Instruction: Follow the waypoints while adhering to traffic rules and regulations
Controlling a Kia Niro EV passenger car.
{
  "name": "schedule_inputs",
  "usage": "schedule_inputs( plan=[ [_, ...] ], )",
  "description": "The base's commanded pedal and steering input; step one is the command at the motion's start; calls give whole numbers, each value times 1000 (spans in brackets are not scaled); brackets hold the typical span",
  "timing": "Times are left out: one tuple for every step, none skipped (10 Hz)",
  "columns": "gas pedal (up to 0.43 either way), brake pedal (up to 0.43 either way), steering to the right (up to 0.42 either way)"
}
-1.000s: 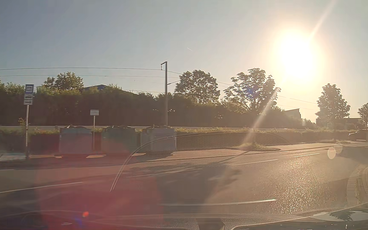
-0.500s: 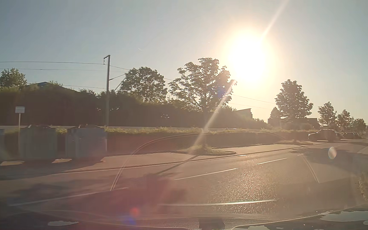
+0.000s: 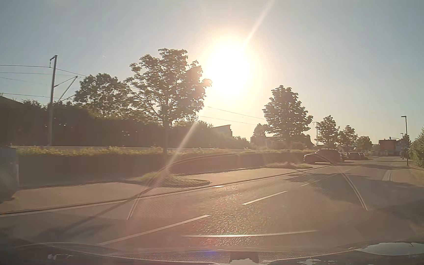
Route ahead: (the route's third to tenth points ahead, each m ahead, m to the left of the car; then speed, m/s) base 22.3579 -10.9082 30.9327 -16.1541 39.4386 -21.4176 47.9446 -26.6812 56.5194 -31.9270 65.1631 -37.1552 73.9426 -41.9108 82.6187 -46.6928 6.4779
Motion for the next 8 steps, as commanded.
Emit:
schedule_inputs(
  plan=[
    [138, 0, 265],
    [138, 0, 258],
    [138, 0, 253],
    [138, 0, 248],
    [138, 0, 243],
    [138, 0, 235],
    [138, 0, 226],
    [138, 0, 217]
  ],
)
